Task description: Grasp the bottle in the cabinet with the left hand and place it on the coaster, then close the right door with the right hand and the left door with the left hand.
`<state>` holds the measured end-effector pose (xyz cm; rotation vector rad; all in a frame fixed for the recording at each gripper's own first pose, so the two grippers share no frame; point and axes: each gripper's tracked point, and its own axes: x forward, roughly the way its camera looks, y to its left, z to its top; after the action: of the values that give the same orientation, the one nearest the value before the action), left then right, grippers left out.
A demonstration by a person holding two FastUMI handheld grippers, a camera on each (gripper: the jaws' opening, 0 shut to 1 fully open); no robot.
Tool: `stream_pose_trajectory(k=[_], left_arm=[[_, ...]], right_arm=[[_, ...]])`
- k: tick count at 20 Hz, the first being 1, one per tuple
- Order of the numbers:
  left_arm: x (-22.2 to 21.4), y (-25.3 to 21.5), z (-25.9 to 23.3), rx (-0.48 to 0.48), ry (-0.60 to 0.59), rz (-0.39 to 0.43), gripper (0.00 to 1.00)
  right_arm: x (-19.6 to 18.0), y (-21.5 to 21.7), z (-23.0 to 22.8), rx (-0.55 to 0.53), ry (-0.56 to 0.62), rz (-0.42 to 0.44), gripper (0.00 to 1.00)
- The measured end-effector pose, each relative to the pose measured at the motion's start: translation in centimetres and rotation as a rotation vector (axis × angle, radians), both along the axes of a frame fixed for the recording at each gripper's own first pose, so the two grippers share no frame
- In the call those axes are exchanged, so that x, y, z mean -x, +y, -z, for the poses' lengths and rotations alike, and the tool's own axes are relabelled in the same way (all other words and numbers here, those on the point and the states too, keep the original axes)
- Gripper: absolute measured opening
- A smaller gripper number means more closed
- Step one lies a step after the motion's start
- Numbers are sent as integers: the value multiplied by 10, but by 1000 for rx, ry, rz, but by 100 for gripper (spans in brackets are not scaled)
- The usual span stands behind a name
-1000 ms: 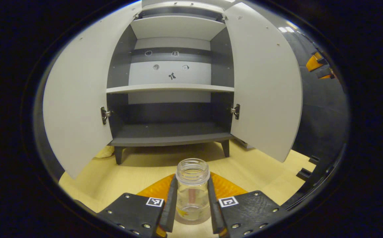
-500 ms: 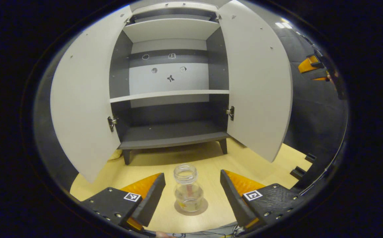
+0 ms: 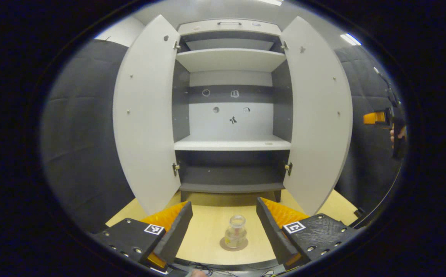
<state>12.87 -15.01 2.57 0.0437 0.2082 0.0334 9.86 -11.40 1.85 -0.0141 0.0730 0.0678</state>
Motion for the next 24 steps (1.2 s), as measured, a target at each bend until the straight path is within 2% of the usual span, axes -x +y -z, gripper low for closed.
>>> stream_pose_trajectory(k=[6,9,11,12,16,19,24], left_arm=[[2,31,-110,-15,-176,-155,97],[0,49,-137,21,-205,-228,97],[-1,59,-147,60,-208,-238,98],[-3,64,-151,74,-199,-237,96],[-17,86,-169,65,-203,-206,98],[-30,97,-171,65,-211,-160,98],[-41,98,-161,77,-190,-58,98]], right_arm=[[-9,30,-18,14,-48,-166,98],[-10,39,-29,0,-54,-210,98],[-9,42,-34,10,-59,-219,98],[-9,43,-36,9,-60,-221,98],[-12,54,-42,-31,-58,-222,98],[-15,67,-34,-36,-23,-233,98],[-10,89,-41,-52,-36,-227,98]])
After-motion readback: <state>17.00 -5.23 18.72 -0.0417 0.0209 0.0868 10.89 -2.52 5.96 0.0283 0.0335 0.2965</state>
